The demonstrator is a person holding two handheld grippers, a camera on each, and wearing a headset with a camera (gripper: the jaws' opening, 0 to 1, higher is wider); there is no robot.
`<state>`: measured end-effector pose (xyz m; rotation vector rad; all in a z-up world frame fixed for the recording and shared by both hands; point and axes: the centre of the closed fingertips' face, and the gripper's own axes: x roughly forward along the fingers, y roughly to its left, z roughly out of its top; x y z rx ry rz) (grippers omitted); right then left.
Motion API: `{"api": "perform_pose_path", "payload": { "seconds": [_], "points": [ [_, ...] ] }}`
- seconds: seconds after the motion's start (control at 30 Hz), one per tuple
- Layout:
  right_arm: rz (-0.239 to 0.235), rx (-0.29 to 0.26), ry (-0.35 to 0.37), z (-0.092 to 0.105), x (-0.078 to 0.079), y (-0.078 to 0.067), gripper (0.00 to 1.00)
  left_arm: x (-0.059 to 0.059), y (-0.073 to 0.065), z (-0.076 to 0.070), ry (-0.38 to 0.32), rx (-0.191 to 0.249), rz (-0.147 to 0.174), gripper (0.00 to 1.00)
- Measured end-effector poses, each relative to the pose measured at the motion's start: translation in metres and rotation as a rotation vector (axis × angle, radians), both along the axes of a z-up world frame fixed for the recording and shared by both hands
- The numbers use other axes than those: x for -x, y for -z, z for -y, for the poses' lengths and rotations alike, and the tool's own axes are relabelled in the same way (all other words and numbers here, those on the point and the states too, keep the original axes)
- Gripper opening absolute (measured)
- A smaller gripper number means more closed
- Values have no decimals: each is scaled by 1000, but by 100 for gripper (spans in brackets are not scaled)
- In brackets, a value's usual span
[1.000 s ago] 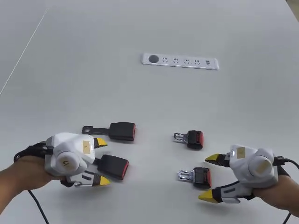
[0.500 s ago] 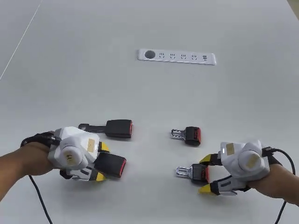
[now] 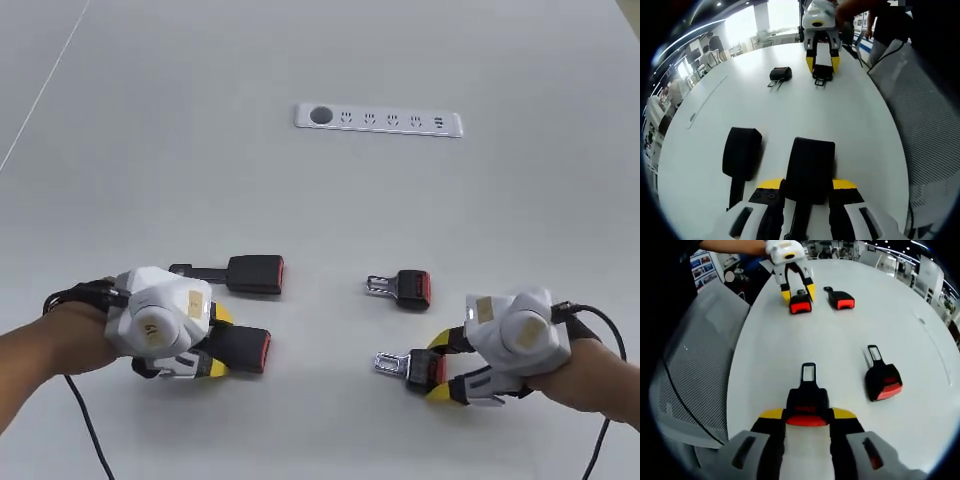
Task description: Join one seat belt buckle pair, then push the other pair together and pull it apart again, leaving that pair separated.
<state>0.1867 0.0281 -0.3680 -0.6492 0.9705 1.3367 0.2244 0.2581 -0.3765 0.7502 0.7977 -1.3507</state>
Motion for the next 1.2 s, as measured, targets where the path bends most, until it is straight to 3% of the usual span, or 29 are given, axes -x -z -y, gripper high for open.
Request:
{"api": "perform_pose_path", "payload": {
  "seconds": [0.33, 1.2],
  "points": [
    [-3, 3, -43, -13, -1, 1, 34, 0, -1, 5, -14, -16, -11, 35],
    [4, -85, -84, -95, -14, 2, 34, 3, -3, 2, -28, -54, -23, 35]
  ]
}}
